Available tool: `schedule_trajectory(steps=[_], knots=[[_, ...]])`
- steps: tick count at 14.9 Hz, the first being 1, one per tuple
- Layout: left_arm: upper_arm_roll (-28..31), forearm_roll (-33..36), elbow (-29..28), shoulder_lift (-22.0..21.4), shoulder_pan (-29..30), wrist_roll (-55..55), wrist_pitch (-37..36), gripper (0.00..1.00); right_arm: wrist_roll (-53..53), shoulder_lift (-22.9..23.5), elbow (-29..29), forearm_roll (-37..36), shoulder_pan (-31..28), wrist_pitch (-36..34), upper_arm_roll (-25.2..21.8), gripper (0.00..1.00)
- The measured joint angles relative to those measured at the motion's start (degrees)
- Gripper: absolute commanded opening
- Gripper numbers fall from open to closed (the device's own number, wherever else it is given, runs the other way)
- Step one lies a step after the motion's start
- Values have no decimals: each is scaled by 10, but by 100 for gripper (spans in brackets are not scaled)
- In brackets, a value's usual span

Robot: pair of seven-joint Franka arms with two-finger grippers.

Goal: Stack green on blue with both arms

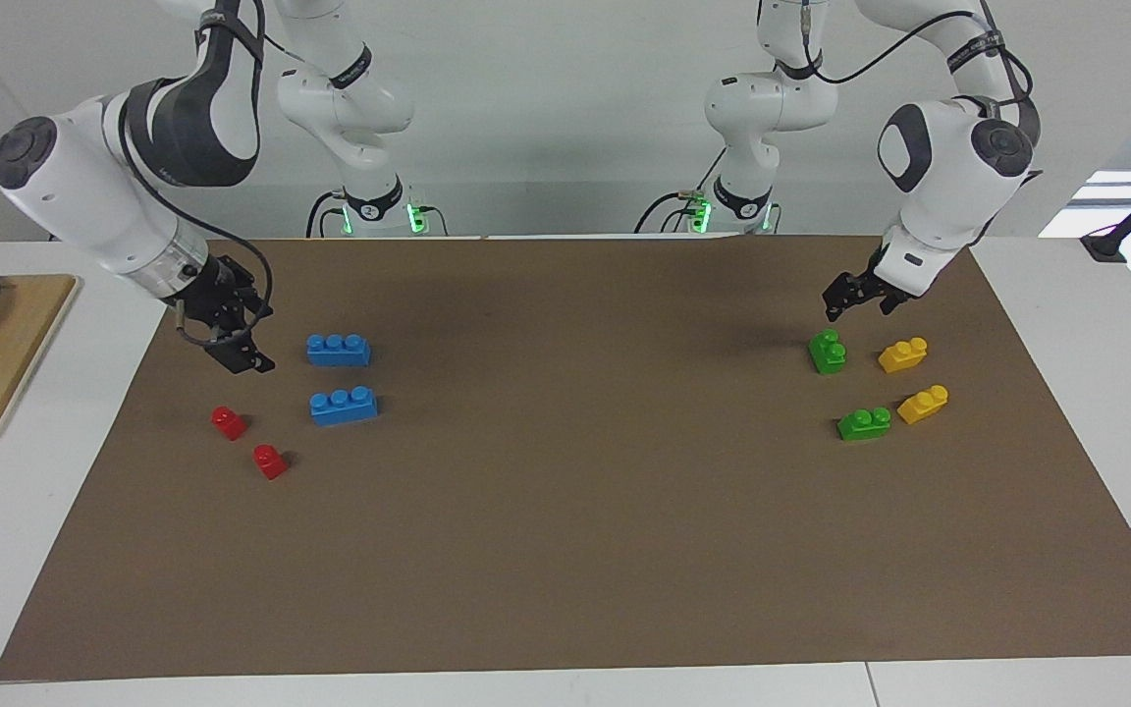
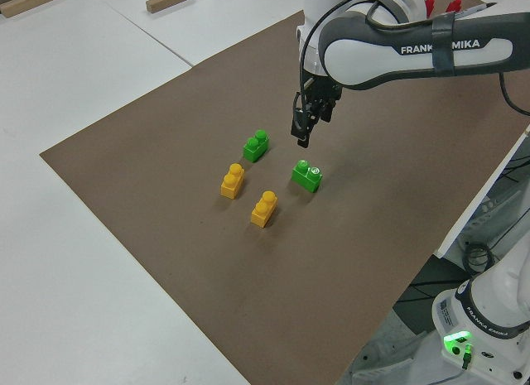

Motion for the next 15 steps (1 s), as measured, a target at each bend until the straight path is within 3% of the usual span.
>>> schedule_trajectory(steps=[6,15], knots=[[1,0,-51,33,17,0,96,100,0,26,-52,34,-2,79,1,98],[-3,0,-71,75,21,-19,159,100,-8,36,-114,53,2,156,4,98]])
